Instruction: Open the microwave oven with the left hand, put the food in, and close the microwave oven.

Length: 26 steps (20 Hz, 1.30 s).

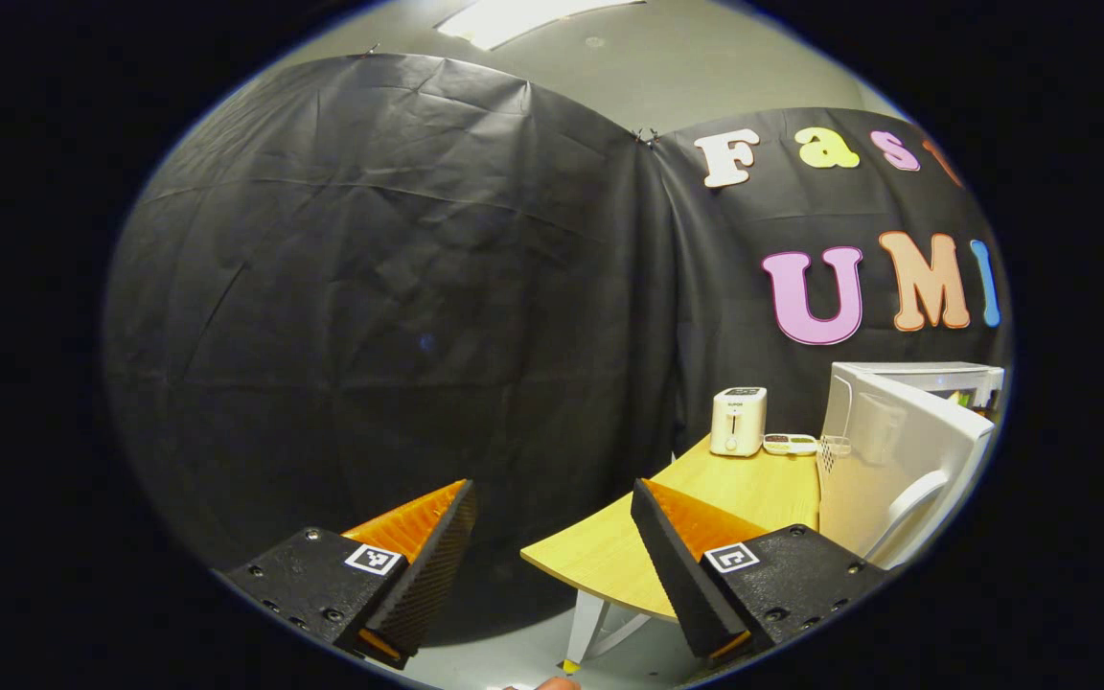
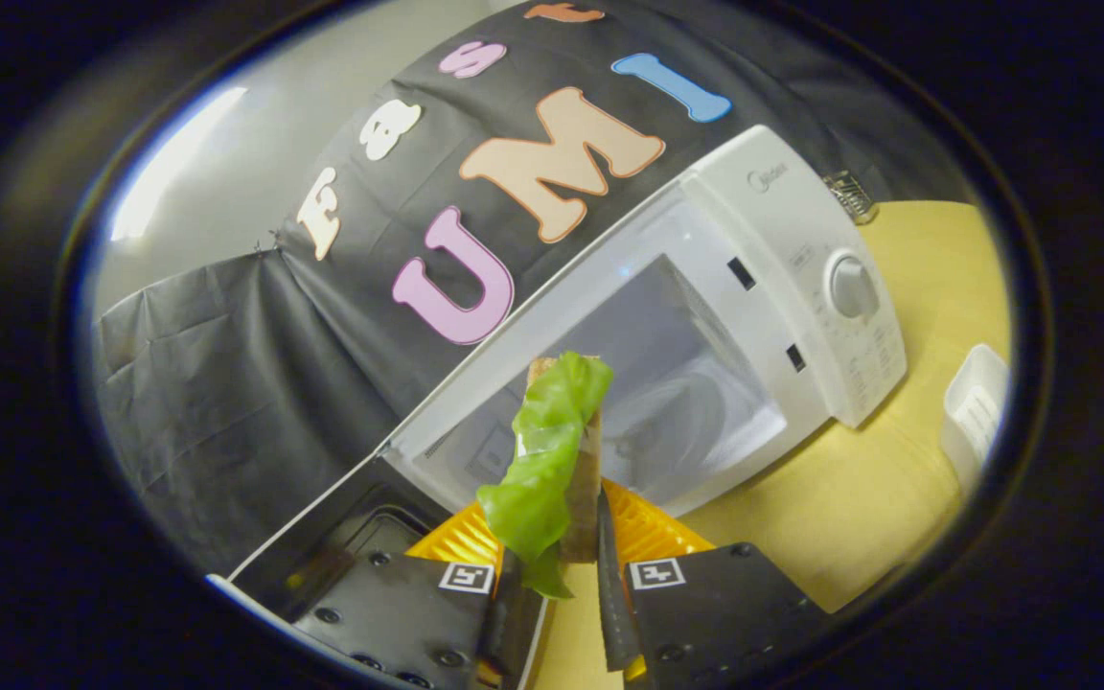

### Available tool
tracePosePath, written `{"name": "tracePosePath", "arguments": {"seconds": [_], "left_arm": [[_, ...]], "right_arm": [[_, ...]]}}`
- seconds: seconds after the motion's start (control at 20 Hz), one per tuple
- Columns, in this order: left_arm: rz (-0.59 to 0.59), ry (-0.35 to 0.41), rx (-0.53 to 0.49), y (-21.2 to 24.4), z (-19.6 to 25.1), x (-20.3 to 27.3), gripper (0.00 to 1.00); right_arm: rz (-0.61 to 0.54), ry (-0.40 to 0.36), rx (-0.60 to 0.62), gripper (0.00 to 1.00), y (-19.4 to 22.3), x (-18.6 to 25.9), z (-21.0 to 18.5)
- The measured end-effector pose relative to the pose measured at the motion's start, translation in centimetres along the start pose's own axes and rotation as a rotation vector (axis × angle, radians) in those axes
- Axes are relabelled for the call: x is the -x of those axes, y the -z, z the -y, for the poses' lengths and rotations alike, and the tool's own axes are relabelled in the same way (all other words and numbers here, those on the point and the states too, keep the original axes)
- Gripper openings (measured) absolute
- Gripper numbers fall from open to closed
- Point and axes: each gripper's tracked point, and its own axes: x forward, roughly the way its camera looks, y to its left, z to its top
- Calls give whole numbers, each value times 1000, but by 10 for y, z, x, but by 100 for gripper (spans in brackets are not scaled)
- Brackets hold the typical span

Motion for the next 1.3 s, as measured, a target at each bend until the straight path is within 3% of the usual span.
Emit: {"name": "tracePosePath", "arguments": {"seconds": [0.15, 0.2, 0.6, 0.65, 0.75, 0.8, 1.0, 1.1, 1.15, 1.2, 1.25, 1.3], "left_arm": [[-42, -20, 4, 15, -3, -2, 99], [-51, -22, 5, 18, -4, 1, 99], [-40, -14, 39, 21, -4, -1, 99], [-42, -8, 39, 21, -5, -1, 99], [-46, 4, 42, 19, -4, 0, 99], [-47, 10, 44, 18, -4, 1, 99], [-57, 25, 48, 16, -4, 1, 99], [-64, 27, 47, 16, -4, 0, 97], [-68, 26, 44, 16, -5, 1, 95], [-70, 24, 42, 16, -5, 1, 90], [-72, 22, 42, 16, -5, 0, 95], [-76, 23, 43, 16, -4, 1, 95]], "right_arm": [[-17, 46, 5, 29, 7, -35, 8], [-24, 59, 14, 37, 8, -45, 11], [-83, 113, 105, 37, 19, -87, 33], [-94, 117, 124, 29, 22, -90, 35], [-102, 122, 160, 30, 21, -95, 37], [-103, 126, 180, 37, 20, -97, 38], [-93, 158, 268, 43, 20, -95, 46], [-72, 210, 334, 55, 14, -97, 57], [-56, 236, 395, 55, 8, -97, 62], [-53, 222, 430, 58, 3, -97, 59], [-50, 222, 467, 67, 0, -94, 58], [-41, 206, 501, 67, -2, -92, 54]]}}
